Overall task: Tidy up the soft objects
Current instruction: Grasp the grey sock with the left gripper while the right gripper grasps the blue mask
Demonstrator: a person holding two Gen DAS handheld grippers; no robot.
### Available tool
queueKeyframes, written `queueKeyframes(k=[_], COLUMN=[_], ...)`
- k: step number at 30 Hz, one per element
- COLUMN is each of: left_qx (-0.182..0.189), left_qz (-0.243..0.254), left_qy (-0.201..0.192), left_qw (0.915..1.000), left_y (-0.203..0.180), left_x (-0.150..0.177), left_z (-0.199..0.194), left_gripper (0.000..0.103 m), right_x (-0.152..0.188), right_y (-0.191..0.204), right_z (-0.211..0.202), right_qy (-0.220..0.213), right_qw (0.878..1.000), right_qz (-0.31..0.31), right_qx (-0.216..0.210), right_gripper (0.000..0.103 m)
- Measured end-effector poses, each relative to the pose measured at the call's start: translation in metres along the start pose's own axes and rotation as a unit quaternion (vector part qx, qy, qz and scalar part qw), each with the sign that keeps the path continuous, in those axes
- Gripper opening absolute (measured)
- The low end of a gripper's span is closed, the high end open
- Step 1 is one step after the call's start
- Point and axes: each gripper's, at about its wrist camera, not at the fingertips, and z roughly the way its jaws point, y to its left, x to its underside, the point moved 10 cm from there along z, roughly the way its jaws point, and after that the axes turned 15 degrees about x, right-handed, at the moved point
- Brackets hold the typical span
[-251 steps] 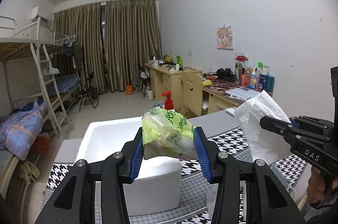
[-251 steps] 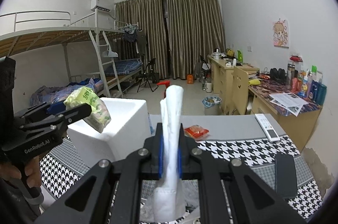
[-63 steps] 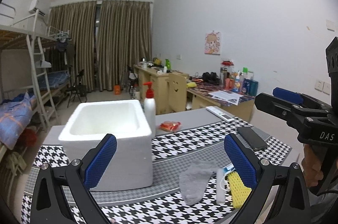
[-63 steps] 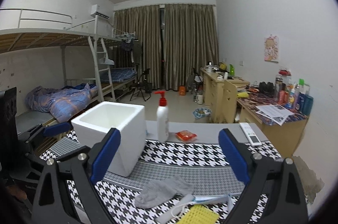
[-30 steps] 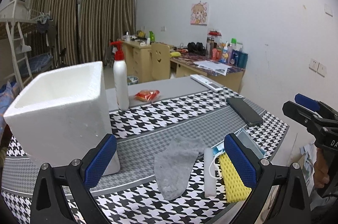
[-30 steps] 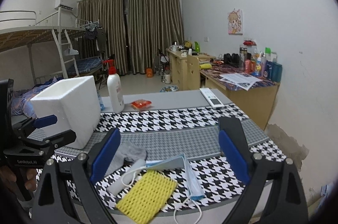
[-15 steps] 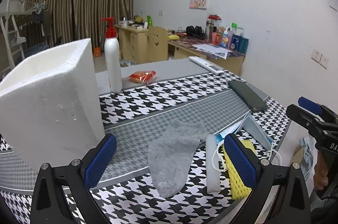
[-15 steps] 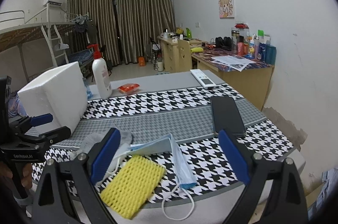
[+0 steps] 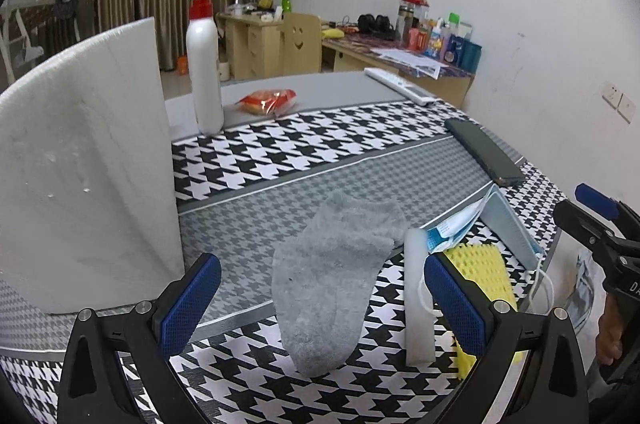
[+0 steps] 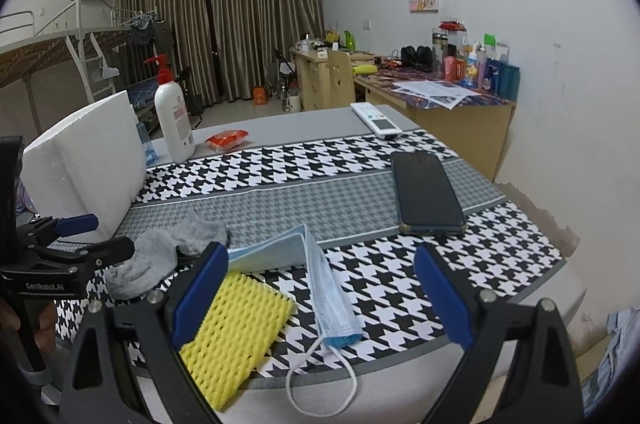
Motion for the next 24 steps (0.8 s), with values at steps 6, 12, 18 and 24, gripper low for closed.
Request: queueKeyframes(k=[6, 12, 18, 24], left_qx=[-0.004, -0.001, 0.000, 0.005], left_qz=[0.001, -0.010, -0.010, -0.020], left_qy=[0.018, 0.039, 0.054, 0.066], left_qw=[0.9998, 0.9992, 0.9985, 0.9976], left_y=[0.002, 0.006, 0.006, 0.008], left_x=[0.004, 0.008, 0.013, 0.017], left_z=[0.014, 0.030, 0.041, 0.049], left_gripper=[0.102, 0.094, 0.084, 0.073], right_x=[0.005, 0.012, 0.016, 0.020], right_y=[-0.001, -0.003, -0.005, 0.000], right_z=[0.007, 0.018, 0.028, 0.039], right_qy=[0.009, 0.025, 0.035, 0.047], right_qw=[1.000, 1.000, 0.999, 0.999], right_qz=[-0.006, -0.008, -0.012, -0.020], right_qx=[0.001, 0.001, 0.006, 0.010], right_gripper=[0.096, 0.096, 0.096, 0.093])
